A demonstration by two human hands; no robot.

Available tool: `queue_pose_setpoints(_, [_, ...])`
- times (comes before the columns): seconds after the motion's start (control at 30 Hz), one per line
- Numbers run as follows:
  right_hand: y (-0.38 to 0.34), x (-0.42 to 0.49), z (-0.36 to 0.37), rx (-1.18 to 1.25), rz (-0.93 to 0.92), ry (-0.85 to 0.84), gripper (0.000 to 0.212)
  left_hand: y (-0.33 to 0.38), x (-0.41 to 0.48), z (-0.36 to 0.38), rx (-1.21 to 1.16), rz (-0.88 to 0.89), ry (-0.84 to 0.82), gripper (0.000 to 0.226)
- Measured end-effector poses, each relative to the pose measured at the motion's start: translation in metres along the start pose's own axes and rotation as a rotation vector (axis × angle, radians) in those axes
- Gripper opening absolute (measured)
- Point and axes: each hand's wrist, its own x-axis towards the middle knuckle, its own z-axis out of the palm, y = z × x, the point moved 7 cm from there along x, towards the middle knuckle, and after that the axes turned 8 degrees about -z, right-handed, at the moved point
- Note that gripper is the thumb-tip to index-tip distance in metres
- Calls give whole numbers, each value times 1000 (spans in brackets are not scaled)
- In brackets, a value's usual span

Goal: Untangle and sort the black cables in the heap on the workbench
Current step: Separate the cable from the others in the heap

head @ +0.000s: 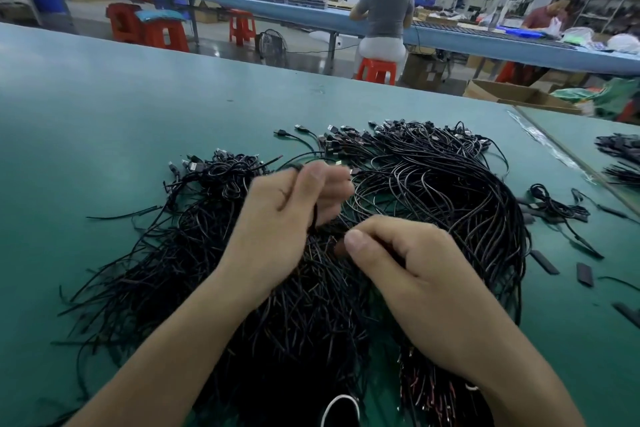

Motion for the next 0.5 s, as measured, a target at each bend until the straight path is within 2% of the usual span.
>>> queue_pose_setpoints(0.07, [-4, 1, -8, 3, -45, 50, 22, 0, -7, 16, 265, -30, -95, 42])
queue_pose_setpoints(0.13, [-5, 1, -15, 36, -78, 96, 18, -8, -13, 27, 334, -143, -233, 59])
queue_pose_setpoints(0.27, [-9, 1, -18, 157, -127, 180, 15, -11, -22, 31, 179, -363, -409, 71])
queue_pose_setpoints(0.37, [-5, 1, -22, 202, -113, 320, 19, -12, -26, 34, 43, -522, -513, 72])
queue_pose_setpoints(0.43, [3, 0, -26, 235, -75, 398, 22, -5, -29, 38, -183, -561, -612, 68])
queue_pose_setpoints(0.5, [12, 0, -26, 214, -7, 399, 23, 5, -27, 36, -487, -536, -657, 58])
